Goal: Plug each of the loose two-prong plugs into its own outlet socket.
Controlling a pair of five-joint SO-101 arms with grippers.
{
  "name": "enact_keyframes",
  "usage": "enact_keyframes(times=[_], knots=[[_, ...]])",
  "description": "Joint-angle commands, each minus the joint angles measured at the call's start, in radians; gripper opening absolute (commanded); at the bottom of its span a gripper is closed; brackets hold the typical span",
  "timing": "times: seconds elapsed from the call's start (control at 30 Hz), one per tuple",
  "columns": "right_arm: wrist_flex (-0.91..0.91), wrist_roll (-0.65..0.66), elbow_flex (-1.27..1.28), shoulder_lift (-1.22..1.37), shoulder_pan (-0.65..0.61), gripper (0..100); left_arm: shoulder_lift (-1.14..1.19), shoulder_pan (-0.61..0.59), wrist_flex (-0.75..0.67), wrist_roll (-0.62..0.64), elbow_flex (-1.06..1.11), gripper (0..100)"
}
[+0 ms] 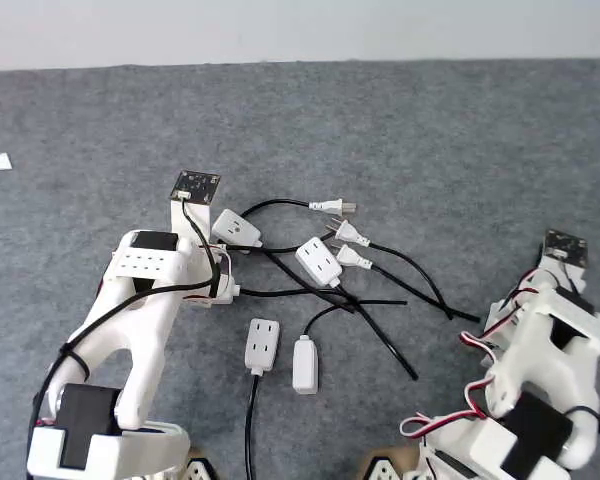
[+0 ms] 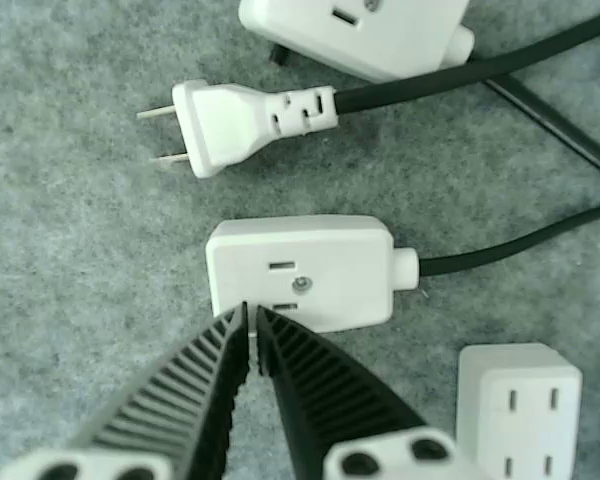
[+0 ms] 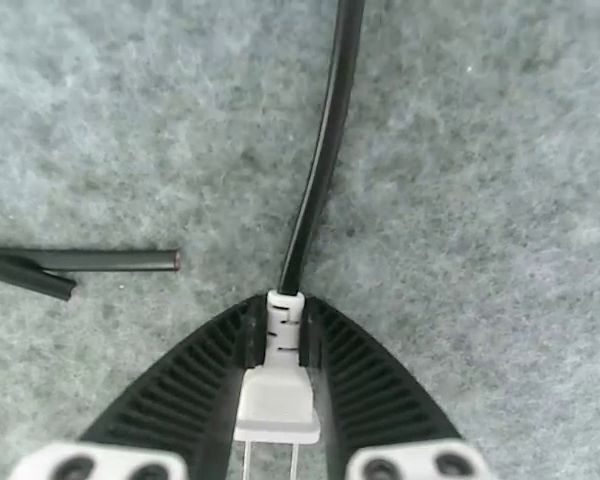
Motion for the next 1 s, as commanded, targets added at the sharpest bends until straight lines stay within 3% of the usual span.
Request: enact_keyframes(times=[0.0,0.23,0.57,0.83,0.97], knots=[[0.028,0.046,-0.037,0.002,-0.005,9.6,-0.021,-0.009,-0.028,-0.008,-0.002,1],[0.036,0.052,-0.037,0.002,-0.004,10.7,-0.021,-0.009,-0.028,-0.008,-0.002,1],[0.027,0.051,-0.055,0.012,0.044,0.8,-0.023,-0.009,-0.028,-0.008,-0.002,1],[0.038,0.048,-0.069,-0.016,0.044,0.8,-0.023,-0.009,-0.028,-0.008,-0.002,1],[0.131,0.041,-0.114,-0.117,0.028,0.8,-0.020,-0.009,-0.028,-0.008,-0.005,1]])
